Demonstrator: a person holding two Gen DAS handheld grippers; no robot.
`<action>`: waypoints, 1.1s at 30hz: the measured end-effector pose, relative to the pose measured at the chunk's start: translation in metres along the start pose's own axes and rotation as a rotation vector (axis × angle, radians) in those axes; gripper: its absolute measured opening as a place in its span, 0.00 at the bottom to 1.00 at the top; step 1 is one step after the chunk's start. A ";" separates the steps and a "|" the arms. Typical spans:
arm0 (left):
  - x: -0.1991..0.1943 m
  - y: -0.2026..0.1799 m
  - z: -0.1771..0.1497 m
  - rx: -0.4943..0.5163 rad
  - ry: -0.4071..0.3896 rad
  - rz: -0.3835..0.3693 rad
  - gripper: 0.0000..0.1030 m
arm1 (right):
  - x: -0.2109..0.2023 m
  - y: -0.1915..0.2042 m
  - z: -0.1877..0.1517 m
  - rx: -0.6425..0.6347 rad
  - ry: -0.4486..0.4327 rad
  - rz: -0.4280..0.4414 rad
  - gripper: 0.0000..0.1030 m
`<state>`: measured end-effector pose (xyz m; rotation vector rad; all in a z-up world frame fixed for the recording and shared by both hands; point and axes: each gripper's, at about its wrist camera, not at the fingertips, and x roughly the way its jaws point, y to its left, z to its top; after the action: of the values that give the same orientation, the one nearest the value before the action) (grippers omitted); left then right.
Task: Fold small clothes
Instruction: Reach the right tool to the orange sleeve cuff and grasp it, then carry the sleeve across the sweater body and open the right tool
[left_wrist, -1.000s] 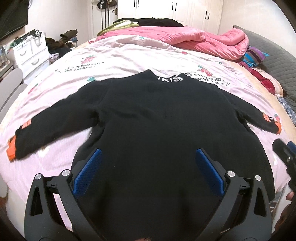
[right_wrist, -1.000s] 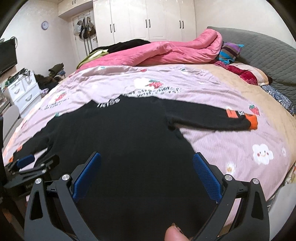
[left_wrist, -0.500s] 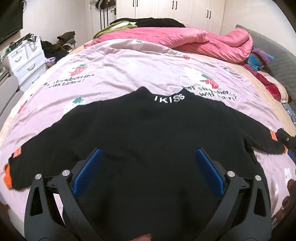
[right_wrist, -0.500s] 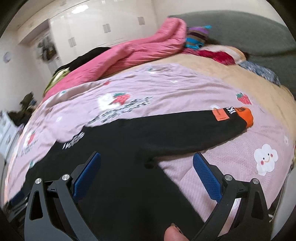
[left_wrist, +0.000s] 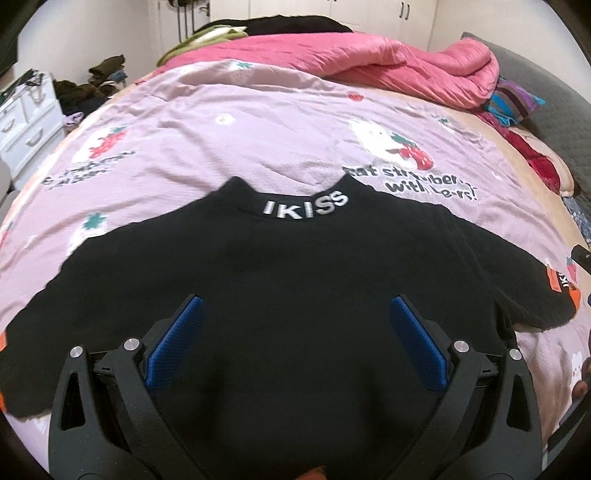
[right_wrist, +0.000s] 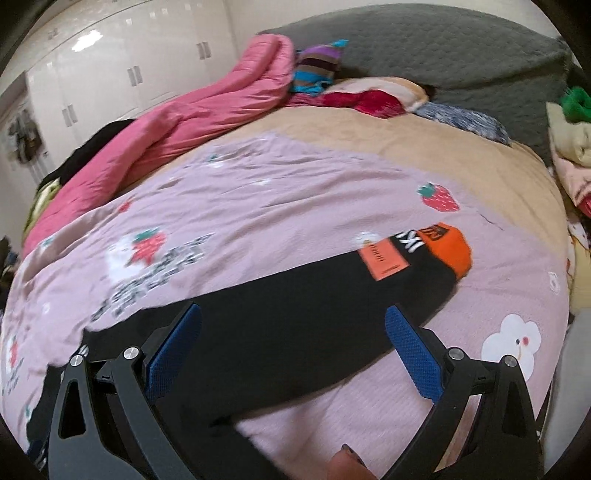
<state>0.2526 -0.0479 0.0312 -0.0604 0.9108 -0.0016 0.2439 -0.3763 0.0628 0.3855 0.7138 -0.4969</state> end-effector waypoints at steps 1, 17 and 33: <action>0.005 -0.003 0.001 0.008 0.004 -0.005 0.92 | 0.006 -0.006 0.002 0.014 0.007 -0.012 0.96; 0.040 -0.020 0.009 0.024 0.000 -0.072 0.92 | 0.070 -0.089 0.014 0.175 0.085 -0.202 0.96; 0.011 0.019 0.016 -0.058 -0.043 -0.036 0.92 | 0.091 -0.147 0.013 0.381 0.020 0.046 0.12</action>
<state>0.2710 -0.0283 0.0314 -0.1298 0.8665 -0.0071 0.2291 -0.5298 -0.0160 0.7623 0.6271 -0.5868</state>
